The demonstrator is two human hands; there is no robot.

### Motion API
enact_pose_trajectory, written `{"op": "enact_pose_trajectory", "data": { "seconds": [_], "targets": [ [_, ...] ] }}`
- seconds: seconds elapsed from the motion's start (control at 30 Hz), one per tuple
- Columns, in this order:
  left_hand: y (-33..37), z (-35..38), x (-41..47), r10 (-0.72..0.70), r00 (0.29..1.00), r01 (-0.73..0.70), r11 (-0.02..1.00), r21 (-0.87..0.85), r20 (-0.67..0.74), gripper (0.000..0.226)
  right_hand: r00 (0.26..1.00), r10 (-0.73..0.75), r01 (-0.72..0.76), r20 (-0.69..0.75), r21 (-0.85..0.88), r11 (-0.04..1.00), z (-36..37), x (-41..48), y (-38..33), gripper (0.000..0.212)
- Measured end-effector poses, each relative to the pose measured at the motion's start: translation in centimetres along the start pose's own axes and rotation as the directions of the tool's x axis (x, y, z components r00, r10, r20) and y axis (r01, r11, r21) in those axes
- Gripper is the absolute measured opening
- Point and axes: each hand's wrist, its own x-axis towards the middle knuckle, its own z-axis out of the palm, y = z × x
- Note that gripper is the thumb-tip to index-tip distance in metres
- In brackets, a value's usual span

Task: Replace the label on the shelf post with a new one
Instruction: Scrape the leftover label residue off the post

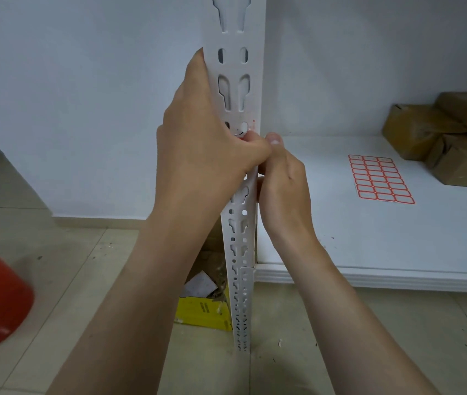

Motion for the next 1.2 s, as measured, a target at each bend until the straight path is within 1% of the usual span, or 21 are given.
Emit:
{"op": "enact_pose_trajectory", "data": {
  "seconds": [0.07,0.2,0.37,0.5,0.6,0.63,0.77,0.87,0.93,1.1,1.2],
  "targets": [
    [0.0,0.2,-0.1,-0.015,1.0,0.015,1.0,-0.003,-0.016,0.072,1.0,0.004,-0.004,0.004,-0.008,1.0,0.1,0.1,0.2,0.059],
    [0.0,0.5,-0.1,-0.032,0.999,0.032,0.999,-0.015,-0.039,0.084,1.0,0.004,-0.004,0.004,-0.01,1.0,0.0,0.3,0.5,0.054],
    [0.1,0.4,-0.2,-0.032,0.999,0.032,0.999,-0.014,-0.038,0.086,1.0,0.008,-0.008,-0.004,-0.013,1.0,0.0,0.3,0.4,0.06],
    [0.3,0.4,-0.3,-0.038,0.999,0.038,0.999,-0.007,-0.038,0.08,1.0,0.002,-0.002,0.001,-0.01,1.0,0.0,0.3,0.6,0.066],
    [0.5,0.3,-0.4,-0.048,0.998,0.048,0.999,-0.016,-0.035,0.094,1.0,-0.01,0.01,0.006,-0.013,1.0,0.0,0.4,0.6,0.062],
    [0.5,0.3,-0.5,-0.047,0.998,0.047,0.999,-0.012,-0.037,0.095,1.0,-0.011,0.011,0.006,-0.014,1.0,0.0,0.4,0.6,0.061],
    [0.6,0.4,-0.5,-0.04,0.998,0.04,0.999,0.005,-0.039,0.092,0.999,-0.036,0.036,0.002,-0.03,0.999,0.0,0.3,0.4,0.059],
    [0.7,0.3,-0.5,-0.049,0.998,0.049,0.999,0.003,-0.036,0.098,1.0,-0.015,0.015,0.009,-0.031,0.999,0.0,0.3,0.4,0.058],
    [0.7,0.3,-0.5,-0.049,0.998,0.049,0.999,-0.002,-0.031,0.098,1.0,-0.003,0.003,0.011,-0.022,1.0,0.0,0.3,0.5,0.057],
    [0.4,0.6,-0.7,-0.04,0.998,0.039,0.999,-0.018,-0.048,0.081,1.0,-0.013,0.013,0.019,-0.015,1.0,0.0,0.4,0.5,0.061],
    [-0.6,0.8,-0.6,-0.043,0.993,0.036,0.997,-0.066,-0.107,0.059,0.999,-0.037,0.037,0.016,-0.02,0.999,0.0,0.1,0.3,0.068]
  ]
}}
